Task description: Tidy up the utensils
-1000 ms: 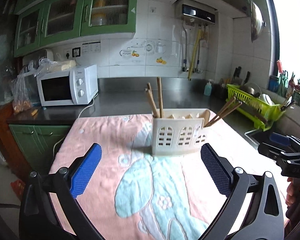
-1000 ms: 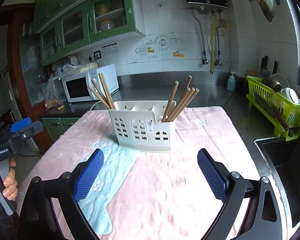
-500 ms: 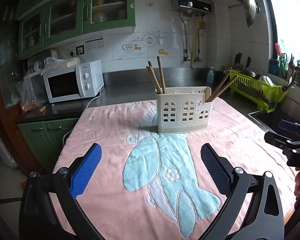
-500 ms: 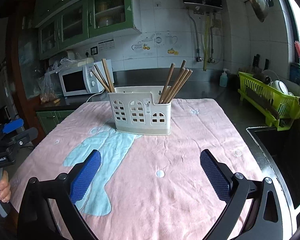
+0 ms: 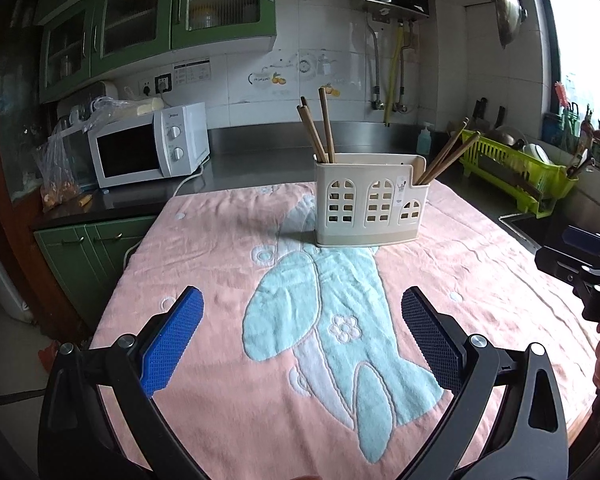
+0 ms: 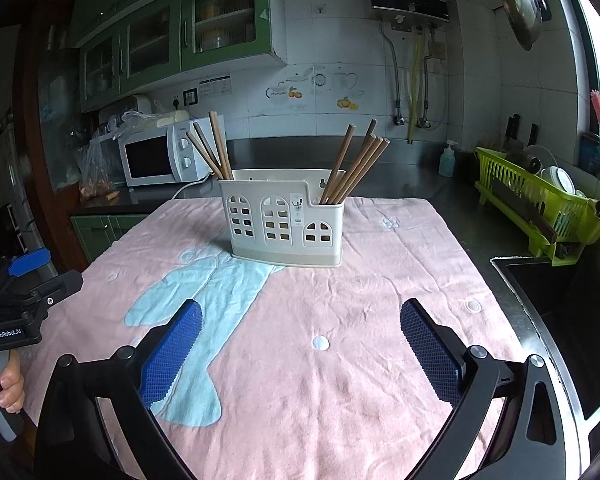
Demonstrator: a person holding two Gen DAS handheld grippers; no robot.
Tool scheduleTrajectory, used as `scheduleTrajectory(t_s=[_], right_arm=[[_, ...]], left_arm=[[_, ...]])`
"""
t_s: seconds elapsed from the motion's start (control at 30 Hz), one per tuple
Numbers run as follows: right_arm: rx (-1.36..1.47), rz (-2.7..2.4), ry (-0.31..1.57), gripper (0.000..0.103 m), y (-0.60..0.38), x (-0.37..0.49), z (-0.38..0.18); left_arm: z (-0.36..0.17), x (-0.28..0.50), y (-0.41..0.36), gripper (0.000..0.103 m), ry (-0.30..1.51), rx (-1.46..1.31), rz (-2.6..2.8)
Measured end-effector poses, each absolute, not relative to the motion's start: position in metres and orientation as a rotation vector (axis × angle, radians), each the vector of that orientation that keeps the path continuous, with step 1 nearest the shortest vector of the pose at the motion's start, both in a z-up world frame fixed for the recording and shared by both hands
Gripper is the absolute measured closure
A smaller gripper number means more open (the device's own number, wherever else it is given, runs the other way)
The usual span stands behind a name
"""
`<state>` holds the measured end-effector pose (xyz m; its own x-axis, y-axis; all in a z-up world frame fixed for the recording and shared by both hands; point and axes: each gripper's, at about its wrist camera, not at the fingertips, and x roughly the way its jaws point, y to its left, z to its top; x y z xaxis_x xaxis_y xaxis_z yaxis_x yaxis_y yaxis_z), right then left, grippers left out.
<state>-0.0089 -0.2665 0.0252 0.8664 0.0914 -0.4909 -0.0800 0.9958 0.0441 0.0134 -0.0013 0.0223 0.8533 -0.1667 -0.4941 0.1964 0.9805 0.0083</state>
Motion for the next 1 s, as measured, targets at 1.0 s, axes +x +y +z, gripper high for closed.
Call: scheduleTrajectory(t_s=[1.0], right_arm=[[0.012, 0.108, 0.527, 0.007, -0.256, -0.005, 0.02]], left_arm=[[0.012, 0.013, 0.0, 0.005, 0.531, 0.043, -0.184]])
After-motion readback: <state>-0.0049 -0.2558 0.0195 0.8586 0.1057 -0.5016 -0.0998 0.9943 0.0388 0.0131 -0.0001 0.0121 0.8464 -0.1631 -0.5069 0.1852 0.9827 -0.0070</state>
